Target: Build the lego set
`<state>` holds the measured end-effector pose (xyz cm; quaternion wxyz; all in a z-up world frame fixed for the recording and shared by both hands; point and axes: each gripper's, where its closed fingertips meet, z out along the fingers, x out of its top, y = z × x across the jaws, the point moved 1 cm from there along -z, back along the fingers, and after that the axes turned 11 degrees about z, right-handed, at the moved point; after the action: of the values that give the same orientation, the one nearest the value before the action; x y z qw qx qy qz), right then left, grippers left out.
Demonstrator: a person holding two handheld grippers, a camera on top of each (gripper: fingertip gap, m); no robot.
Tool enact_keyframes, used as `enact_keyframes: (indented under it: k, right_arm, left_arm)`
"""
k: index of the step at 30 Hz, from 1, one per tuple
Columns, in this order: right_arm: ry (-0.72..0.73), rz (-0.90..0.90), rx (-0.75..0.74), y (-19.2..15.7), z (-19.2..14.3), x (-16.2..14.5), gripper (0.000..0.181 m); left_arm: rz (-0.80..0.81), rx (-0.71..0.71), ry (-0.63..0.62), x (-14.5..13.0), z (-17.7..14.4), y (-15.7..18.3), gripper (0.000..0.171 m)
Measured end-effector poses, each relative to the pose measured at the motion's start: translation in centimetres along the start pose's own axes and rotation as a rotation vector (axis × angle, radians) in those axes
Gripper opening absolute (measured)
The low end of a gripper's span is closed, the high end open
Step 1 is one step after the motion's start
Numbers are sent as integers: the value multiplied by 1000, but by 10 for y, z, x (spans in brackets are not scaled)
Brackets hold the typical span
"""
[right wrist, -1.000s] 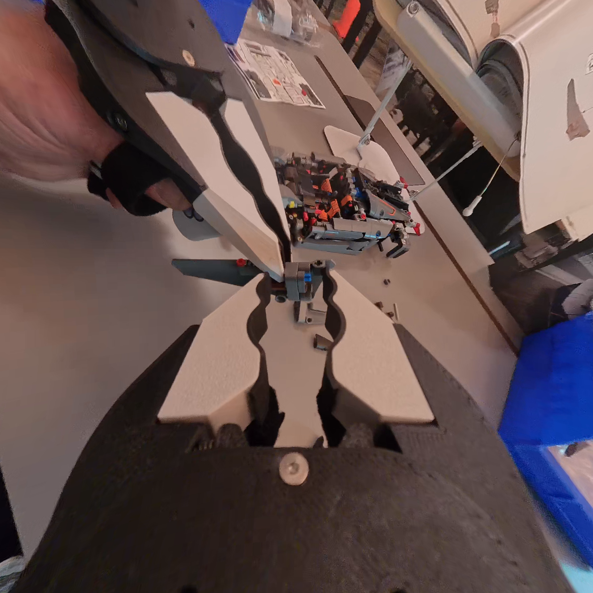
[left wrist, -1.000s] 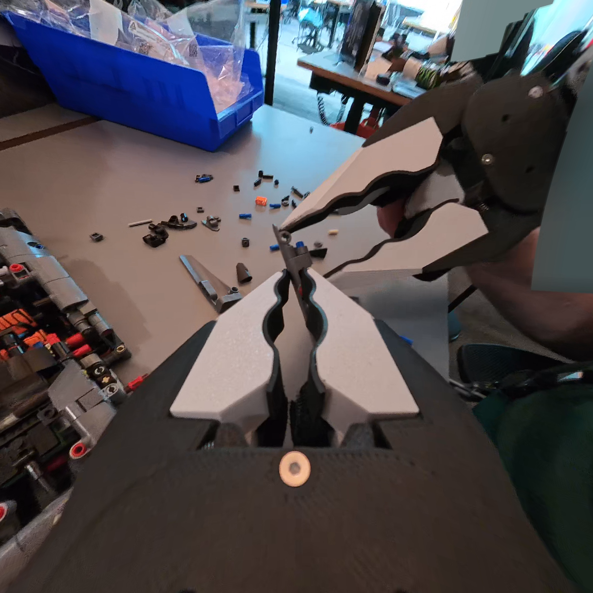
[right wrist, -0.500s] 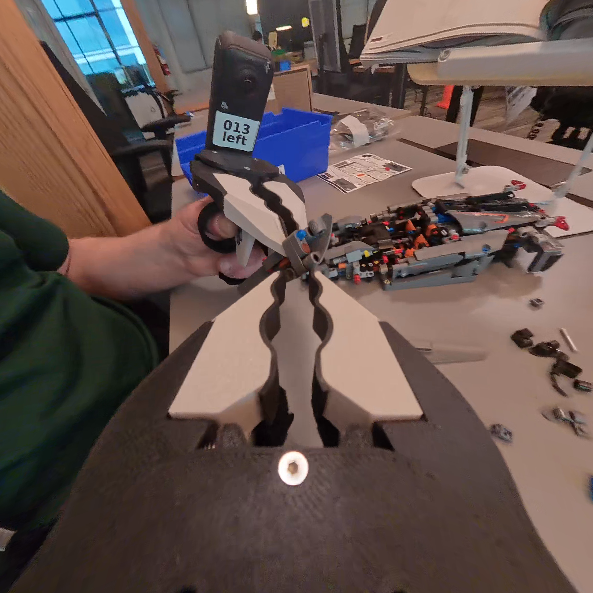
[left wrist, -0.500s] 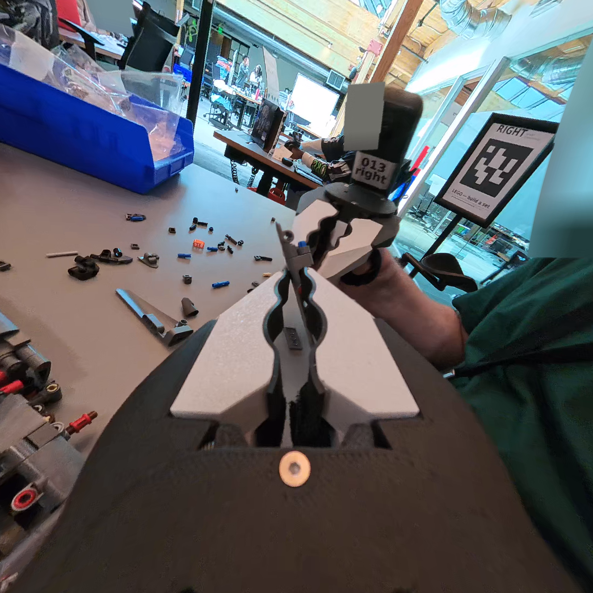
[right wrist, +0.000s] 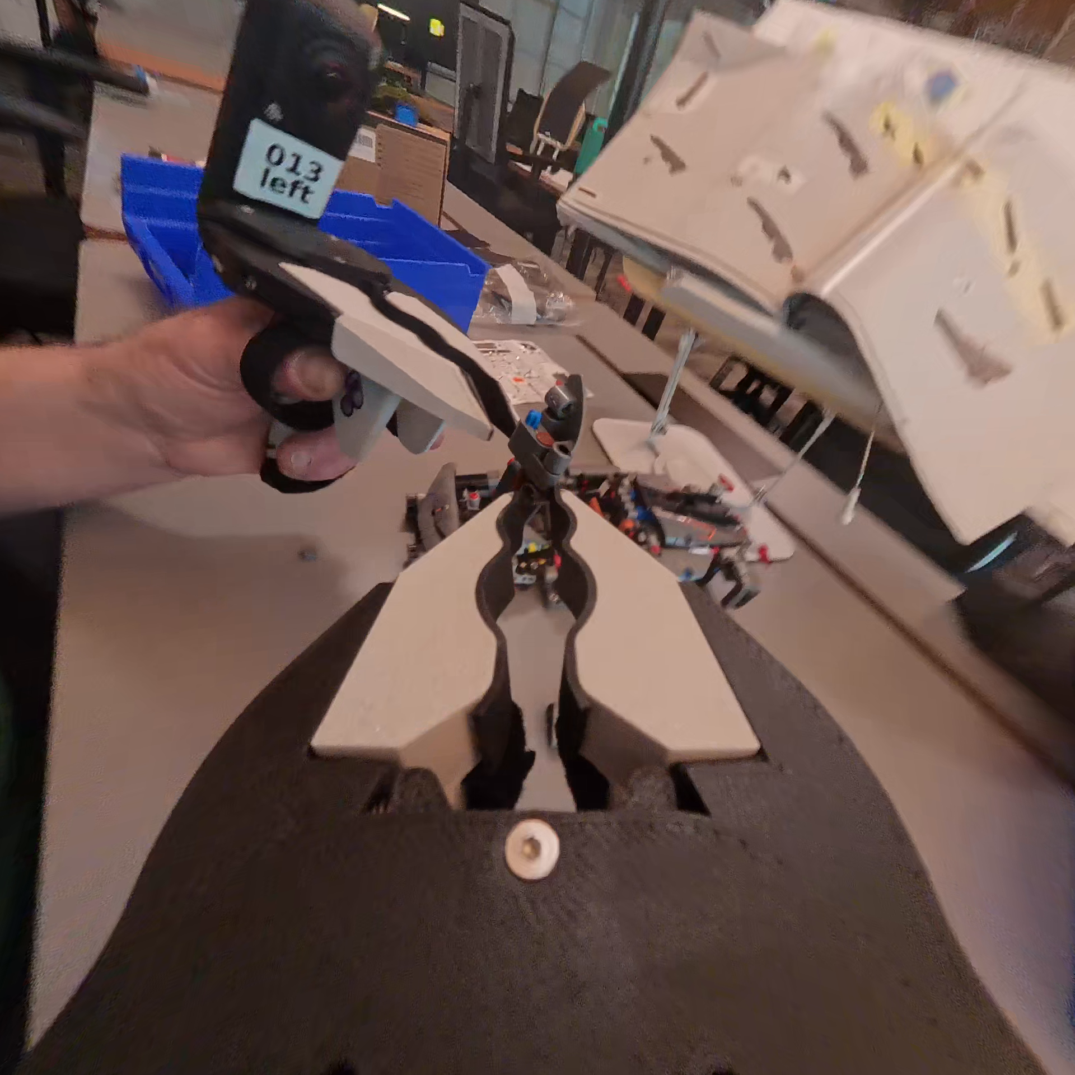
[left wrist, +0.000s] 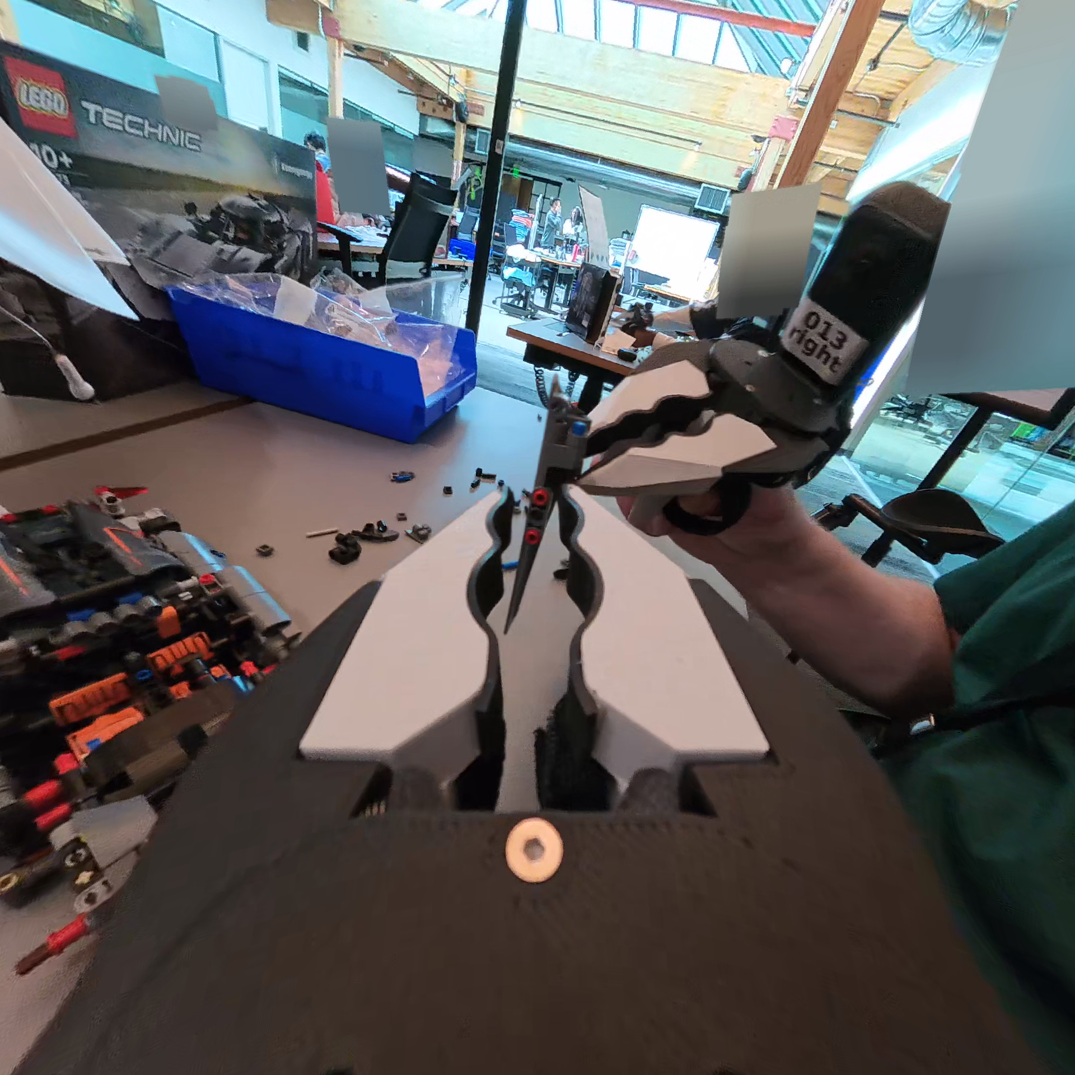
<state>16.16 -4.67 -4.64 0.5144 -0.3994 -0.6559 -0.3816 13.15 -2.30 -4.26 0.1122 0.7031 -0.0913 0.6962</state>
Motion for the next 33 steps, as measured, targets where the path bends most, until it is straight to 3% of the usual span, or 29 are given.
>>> enact_keyframes:
  k: [3, 8, 12, 16, 19, 25, 30, 33]
  right_arm:
    - [38, -29, 10, -6, 5, 10, 6]
    - [238, 317, 186, -1, 5, 27, 7]
    - [310, 470, 263, 2, 10, 22, 7]
    - [340, 573, 361, 0, 14, 22, 7]
    - [325, 587, 362, 6, 18, 18, 14]
    - [313, 584, 381, 14, 22, 23, 29]
    - [222, 505, 460, 4, 32, 27, 18]
    - [210, 489, 463, 10, 37, 35, 16]
  left_arm:
    - [27, 12, 1, 6, -2, -4, 18]
    - [20, -18, -9, 3, -2, 0, 23]
    - [-18, -44, -38, -7, -1, 2, 2]
    - [-7, -41, -35, -7, -5, 1, 1]
    - [65, 8, -82, -8, -8, -5, 0]
    - [32, -17, -143, -14, -14, -16, 0]
    - [92, -74, -216, -17, -9, -14, 0]
    - [98, -67, -179, -6, -10, -26, 1]
